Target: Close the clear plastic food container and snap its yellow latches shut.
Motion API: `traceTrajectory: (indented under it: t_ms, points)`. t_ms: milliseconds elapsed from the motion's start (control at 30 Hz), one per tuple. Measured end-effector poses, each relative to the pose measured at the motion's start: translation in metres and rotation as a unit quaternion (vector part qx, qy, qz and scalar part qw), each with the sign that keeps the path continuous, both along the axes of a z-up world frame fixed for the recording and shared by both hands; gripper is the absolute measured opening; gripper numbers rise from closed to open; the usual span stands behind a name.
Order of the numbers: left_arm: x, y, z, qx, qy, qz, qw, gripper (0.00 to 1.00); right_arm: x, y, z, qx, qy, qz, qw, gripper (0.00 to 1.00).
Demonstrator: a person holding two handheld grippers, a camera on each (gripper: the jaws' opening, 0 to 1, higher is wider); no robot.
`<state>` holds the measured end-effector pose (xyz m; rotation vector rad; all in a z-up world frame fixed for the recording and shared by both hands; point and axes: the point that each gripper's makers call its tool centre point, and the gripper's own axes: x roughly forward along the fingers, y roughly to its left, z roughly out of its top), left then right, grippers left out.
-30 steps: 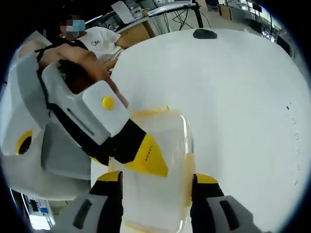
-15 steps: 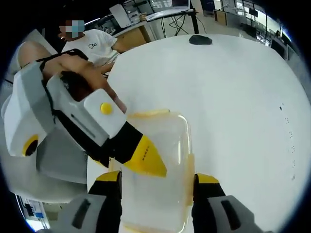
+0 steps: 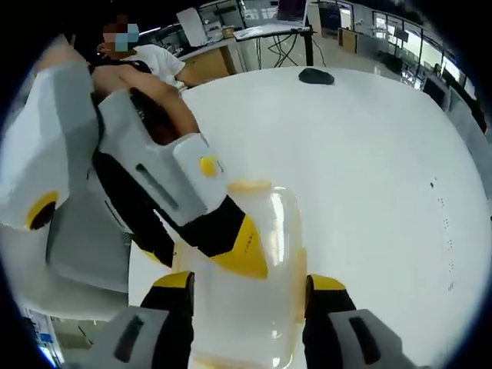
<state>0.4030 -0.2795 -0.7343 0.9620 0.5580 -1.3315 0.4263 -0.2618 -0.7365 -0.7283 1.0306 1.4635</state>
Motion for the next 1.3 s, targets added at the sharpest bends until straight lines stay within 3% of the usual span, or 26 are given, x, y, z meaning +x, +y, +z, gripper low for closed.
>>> traceTrajectory:
  t_ms: [100,167,300,400,667,767,833,967,1067,1200,1300]
  points:
    - [-0.003,-0.002,0.004,-0.019,0.042,0.013,0.9988,0.52,0.001,0.001,0.002,0.000,-0.018,0.008,0.9998,0.55]
    - [0.000,0.001,0.005,-0.016,0.040,0.006,0.9990,0.51,0.000,0.003,0.004,0.003,-0.042,0.033,0.9986,0.55]
    - [0.002,0.005,0.008,-0.008,0.045,0.004,0.9989,0.56,0.002,0.002,0.008,0.008,-0.058,0.027,0.9979,0.52]
    - [0.003,0.006,0.016,-0.017,0.052,0.006,0.9985,0.56,0.001,0.004,0.017,0.037,-0.051,0.003,0.9980,0.54]
    - [0.012,0.020,0.019,-0.009,0.083,0.020,0.9963,0.67,-0.001,-0.012,0.025,0.044,-0.063,-0.016,0.9969,0.74]
    - [0.013,0.026,0.018,-0.002,0.081,0.014,0.9966,0.73,0.001,-0.023,0.022,0.028,-0.065,-0.034,0.9969,0.86]
    - [0.010,0.029,0.017,-0.001,0.095,0.009,0.9954,0.81,-0.001,-0.025,0.022,0.034,-0.059,-0.043,0.9967,0.97]
    - [0.013,0.036,0.016,0.008,0.099,0.003,0.9951,0.89,-0.005,-0.034,0.021,0.031,-0.055,-0.048,0.9969,0.98]
    - [0.014,0.037,0.014,0.006,0.121,0.015,0.9925,0.99,-0.009,-0.040,0.017,0.027,-0.055,-0.051,0.9968,0.99]
    - [0.010,0.041,0.004,0.037,0.122,-0.008,0.9918,0.98,-0.013,-0.047,0.009,0.020,-0.058,-0.049,0.9969,0.99]
    - [0.015,0.044,-0.003,0.058,0.106,-0.020,0.9926,0.88,-0.015,-0.045,0.007,0.031,-0.071,-0.036,0.9964,0.96]
